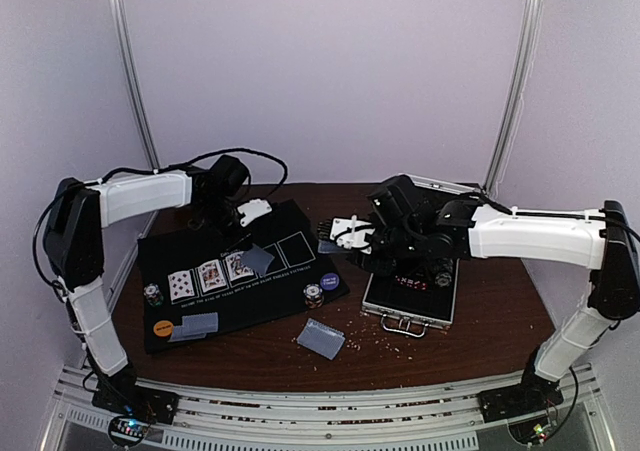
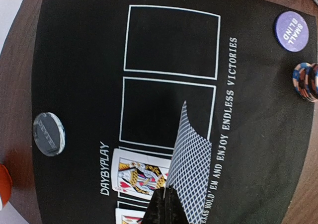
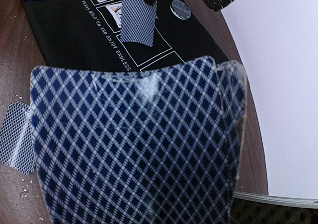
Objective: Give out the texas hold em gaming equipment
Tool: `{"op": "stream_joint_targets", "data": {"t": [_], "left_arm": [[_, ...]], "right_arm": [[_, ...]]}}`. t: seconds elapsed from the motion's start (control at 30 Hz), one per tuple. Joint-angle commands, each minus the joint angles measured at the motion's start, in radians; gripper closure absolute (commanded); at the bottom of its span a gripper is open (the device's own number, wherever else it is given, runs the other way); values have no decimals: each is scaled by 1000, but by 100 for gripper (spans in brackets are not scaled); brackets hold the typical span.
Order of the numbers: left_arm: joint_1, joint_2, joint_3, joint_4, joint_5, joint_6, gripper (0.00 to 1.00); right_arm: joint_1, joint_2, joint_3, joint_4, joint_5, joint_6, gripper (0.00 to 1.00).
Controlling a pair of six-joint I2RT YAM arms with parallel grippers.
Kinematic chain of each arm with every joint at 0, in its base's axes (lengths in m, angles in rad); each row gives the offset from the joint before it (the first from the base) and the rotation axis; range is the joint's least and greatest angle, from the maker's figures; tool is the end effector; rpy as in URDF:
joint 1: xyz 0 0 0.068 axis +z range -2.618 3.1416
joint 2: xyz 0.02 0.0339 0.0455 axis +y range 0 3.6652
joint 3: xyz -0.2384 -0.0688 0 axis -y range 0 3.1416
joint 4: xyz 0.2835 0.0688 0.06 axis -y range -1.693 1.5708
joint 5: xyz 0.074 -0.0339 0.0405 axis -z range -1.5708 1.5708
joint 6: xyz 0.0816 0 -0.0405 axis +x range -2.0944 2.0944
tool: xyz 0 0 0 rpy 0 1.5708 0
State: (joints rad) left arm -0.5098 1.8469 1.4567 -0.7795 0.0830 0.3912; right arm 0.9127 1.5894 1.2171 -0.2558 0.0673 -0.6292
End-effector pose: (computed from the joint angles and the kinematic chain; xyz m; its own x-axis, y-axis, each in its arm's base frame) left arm 0.3726 -0.2161 0.1475 -0.5467 0.7410 -0.3900 0.7821 0.6182 0.0783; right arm 0.2711 0.3417 0.2133 0.1544 -0.7603 -0.6309 -0.8228 0.2546 -0.5081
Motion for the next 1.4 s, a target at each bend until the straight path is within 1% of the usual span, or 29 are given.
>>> {"op": "stream_joint_targets", "data": {"t": [0.0,0.17,0.3,0.5,0.63,0.7,0.8,1.03,1.13,1.2,1.37], "left_arm": [[-12,87,120,7,-44,120,100],[-63,184,171,-1,-165,238,100],[-75,239,205,7,-194,288,100],[-103,273,195,108,-312,392,100],[-107,277,155,197,-382,494,100],[-108,272,123,265,-388,546,100],[-109,271,98,318,-363,605,100],[-108,284,90,311,-347,665,100],[-108,280,80,301,-293,699,100],[-108,278,75,287,-266,703,100],[-109,275,67,257,-253,682,100]], "right_arm": [[-4,-44,-21,9,13,2,59],[-4,-54,-22,10,14,2,59],[-4,-53,-22,10,9,2,59],[-3,-55,-19,9,9,5,59],[-4,-59,-23,9,8,8,59],[-4,-60,-26,9,8,8,59],[-5,-61,-27,8,9,9,59],[-3,-68,-30,6,12,9,59],[-3,-65,-29,6,12,10,59],[-3,-66,-27,3,14,11,59],[-3,-72,-33,3,16,10,59]]}}
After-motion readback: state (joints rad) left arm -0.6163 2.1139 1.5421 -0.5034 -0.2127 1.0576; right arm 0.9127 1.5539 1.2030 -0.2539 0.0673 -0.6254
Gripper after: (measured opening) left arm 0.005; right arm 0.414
